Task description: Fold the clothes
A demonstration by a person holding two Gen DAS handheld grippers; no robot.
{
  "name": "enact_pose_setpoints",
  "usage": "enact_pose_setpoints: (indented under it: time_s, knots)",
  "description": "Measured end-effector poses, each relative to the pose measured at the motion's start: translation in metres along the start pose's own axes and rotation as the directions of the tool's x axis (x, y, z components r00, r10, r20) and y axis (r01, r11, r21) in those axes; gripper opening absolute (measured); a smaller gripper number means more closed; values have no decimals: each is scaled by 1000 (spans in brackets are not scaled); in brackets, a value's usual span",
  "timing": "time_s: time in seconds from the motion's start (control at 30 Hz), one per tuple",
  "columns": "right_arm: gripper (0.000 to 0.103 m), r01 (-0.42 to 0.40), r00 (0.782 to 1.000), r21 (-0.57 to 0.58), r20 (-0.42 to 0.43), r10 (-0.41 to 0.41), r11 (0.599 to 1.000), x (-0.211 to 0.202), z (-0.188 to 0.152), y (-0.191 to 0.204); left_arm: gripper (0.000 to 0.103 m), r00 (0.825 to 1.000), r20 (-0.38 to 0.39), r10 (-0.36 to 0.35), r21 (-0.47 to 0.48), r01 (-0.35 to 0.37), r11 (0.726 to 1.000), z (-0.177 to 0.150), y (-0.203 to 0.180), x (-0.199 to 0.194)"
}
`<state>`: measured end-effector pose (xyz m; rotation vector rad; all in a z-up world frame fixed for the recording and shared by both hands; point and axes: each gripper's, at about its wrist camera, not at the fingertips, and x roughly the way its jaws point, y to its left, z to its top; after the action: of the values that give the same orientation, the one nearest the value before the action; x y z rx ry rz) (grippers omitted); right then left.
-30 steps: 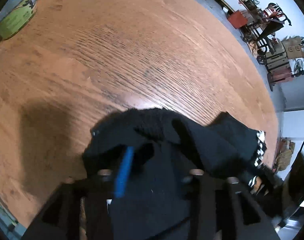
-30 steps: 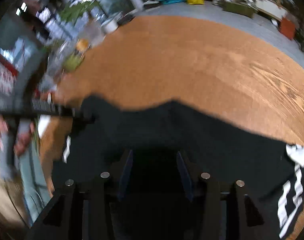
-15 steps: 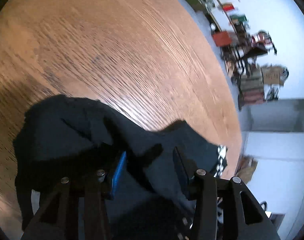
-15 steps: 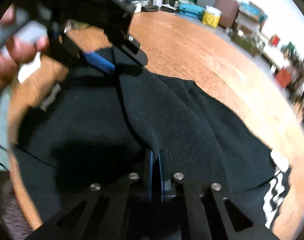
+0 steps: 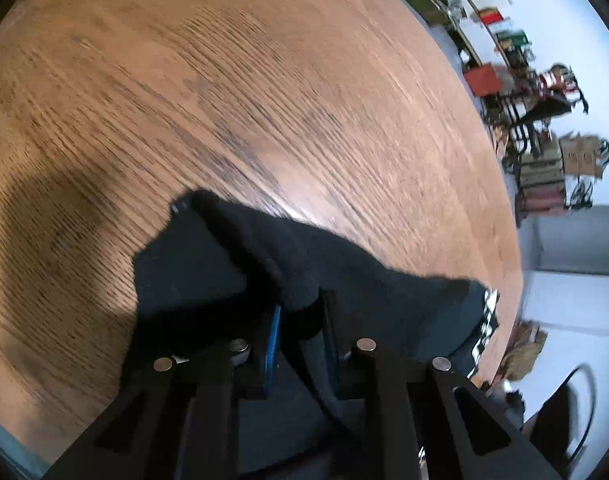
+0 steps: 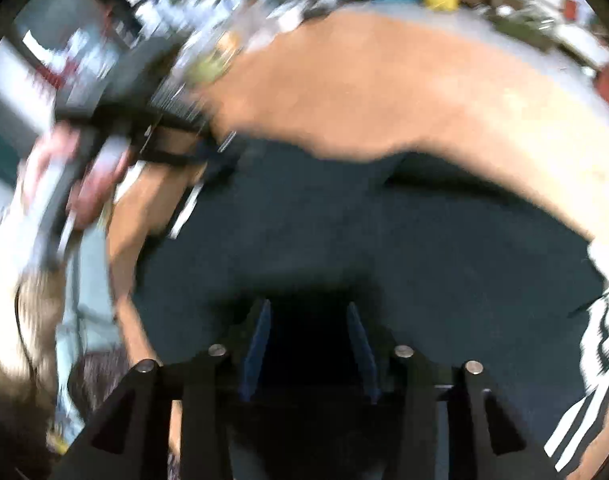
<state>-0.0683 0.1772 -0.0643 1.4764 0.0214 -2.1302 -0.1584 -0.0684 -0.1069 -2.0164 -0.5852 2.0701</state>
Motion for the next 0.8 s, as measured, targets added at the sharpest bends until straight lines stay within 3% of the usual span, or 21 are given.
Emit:
enact_pose_setpoints:
  time_s: [0.23, 0.33, 0.43, 0.5, 0.63, 0.7, 0.73, 0.8]
  knots:
    - [46, 9, 1000, 142, 10, -10, 990, 46, 56, -34, 18, 994, 103, 24, 54, -30, 998, 9, -4, -5]
    - [12, 11, 1000, 108, 14, -13, 994, 53, 71, -36, 11, 988, 149, 28, 82, -41, 996, 14, -9, -6]
    - [11, 34, 997, 79, 71, -40, 996, 51, 87, -37, 11, 981, 190, 28, 104, -48, 993, 21, -14, -7]
    - [10, 31, 993, 129, 108, -45, 991, 49, 101, -50, 11, 980, 199, 33, 109, -55, 993, 29, -17, -1]
    - [10, 59, 994, 202, 80, -77, 978, 72, 115, -70, 11, 965, 252, 78, 119, -111, 987, 38, -28, 13]
    - [12, 36, 993, 232, 102, -61, 972, 73, 114, -77, 12, 958, 271, 95, 117, -131, 984, 40, -32, 14]
    - [23, -5, 995, 258, 99, -22, 966, 71, 113, -83, 16, 958, 267, 105, 120, -141, 983, 40, -34, 14]
    - [42, -96, 994, 316, 87, 71, 944, 64, 108, -95, 34, 957, 260, 126, 122, -162, 979, 40, -34, 10]
